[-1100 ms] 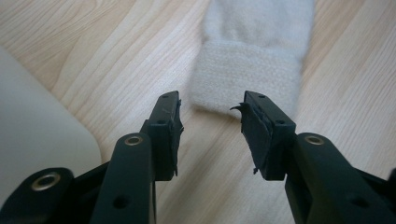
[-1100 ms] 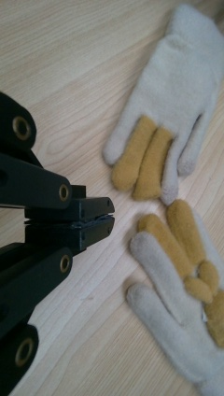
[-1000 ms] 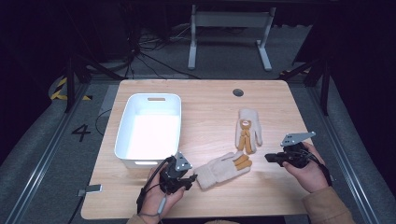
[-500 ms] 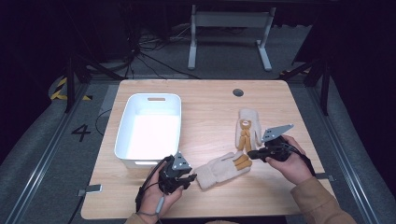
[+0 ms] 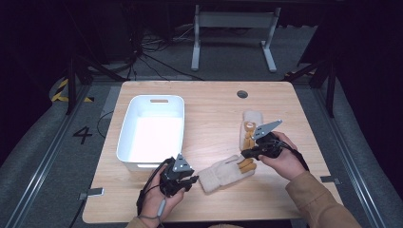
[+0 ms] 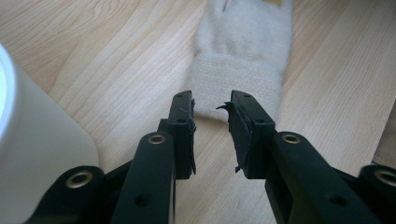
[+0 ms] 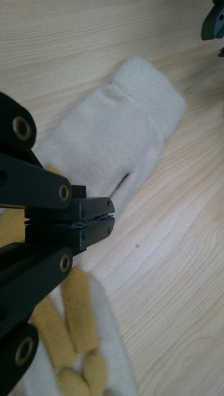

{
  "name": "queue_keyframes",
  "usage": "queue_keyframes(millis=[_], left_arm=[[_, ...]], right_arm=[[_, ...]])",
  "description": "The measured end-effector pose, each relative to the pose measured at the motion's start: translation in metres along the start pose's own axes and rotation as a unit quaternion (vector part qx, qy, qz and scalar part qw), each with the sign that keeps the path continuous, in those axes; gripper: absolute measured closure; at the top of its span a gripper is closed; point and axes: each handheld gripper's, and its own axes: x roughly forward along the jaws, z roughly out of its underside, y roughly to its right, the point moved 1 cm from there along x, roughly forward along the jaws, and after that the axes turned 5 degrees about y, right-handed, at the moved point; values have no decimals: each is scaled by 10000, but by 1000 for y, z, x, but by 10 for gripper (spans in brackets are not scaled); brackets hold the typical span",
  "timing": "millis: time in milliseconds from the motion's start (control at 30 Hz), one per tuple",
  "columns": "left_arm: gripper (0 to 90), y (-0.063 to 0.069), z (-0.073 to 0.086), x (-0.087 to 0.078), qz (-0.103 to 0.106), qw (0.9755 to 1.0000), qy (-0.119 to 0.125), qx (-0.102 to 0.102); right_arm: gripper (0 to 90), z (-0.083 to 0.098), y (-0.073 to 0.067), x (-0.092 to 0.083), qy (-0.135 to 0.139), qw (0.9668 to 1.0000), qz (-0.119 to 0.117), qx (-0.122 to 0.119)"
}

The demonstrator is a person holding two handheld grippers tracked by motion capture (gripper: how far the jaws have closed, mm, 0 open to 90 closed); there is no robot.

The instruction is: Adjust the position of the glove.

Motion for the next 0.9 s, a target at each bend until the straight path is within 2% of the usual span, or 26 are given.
queue_keyframes(millis=[67,367,533,900], left_arm=[[690,0,0,0,53,10000,22,-25],[680,-1,0,-1,61,10000,42,-16],[674,-1,1,0,88,10000,17,-26],[661,0,1,1,74,10000,37,-37]], right_arm=[[899,-3,2,5,-1,10000,-36,-4],[898,-11,7,21,-131,9999,-32,36],[896,-10,13,37,-286,9996,-37,23],[883,-6,22,56,-323,9994,40,125]])
